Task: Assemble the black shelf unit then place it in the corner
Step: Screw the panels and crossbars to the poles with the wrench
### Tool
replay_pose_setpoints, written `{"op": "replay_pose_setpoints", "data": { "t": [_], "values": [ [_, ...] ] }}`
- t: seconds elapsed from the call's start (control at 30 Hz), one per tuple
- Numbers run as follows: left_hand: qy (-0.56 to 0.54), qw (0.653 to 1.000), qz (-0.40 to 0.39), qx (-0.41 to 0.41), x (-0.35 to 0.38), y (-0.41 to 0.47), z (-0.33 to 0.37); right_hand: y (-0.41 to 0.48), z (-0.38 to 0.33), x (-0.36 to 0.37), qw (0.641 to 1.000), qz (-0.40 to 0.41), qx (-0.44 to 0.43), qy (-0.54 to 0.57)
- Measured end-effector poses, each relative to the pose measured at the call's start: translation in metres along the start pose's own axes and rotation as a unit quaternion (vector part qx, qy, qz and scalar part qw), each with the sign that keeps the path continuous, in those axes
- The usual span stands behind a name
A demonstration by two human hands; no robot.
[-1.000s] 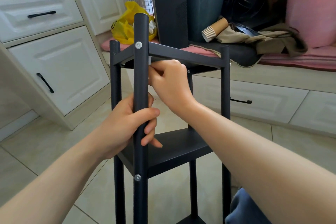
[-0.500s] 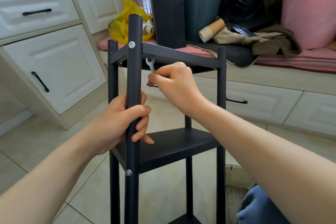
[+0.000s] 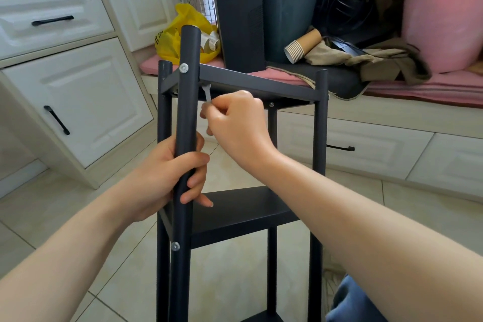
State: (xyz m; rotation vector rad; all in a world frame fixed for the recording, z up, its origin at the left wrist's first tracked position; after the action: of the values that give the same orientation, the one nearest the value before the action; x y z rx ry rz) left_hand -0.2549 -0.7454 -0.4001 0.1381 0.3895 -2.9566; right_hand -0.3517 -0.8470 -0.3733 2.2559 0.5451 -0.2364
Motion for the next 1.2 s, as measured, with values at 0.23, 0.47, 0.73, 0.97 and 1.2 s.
{"op": "replay_pose_setpoints", "data": {
  "t": [0.23,0.47,0.73,0.97,1.2],
  "values": [
    [0.002,1.000,-0.014,-0.003,-0.003,-0.002,-0.003,0.005,-0.002,0.007,0.999,0.010,-0.012,0.029],
    [0.002,1.000,-0.017,-0.013,-0.005,-0.004,-0.002,0.010,-0.001,0.024,0.997,0.033,0.016,0.066],
    [0.002,0.999,-0.041,-0.012,-0.004,-0.006,-0.002,0.010,0.005,0.032,0.996,0.076,-0.039,0.028],
    [0.007,0.999,-0.042,-0.005,-0.004,-0.007,-0.002,0.011,0.005,0.024,0.995,0.058,-0.074,-0.035],
    [-0.001,0.999,-0.032,-0.010,-0.007,-0.006,-0.004,0.008,0.007,0.017,0.999,0.023,-0.031,-0.035]
  ]
}}
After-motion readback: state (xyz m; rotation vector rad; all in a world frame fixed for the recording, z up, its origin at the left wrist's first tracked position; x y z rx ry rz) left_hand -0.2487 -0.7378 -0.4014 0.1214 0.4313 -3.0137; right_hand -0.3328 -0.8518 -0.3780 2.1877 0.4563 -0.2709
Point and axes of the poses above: each hand's wrist, its own y-axis towards the middle knuckle, its own x-axis out of the palm, z = x × y, the point moved 3 cm from there along y, towards the middle knuckle, and after that the axes turned 14 degrees about -x, right-handed, at the moved point
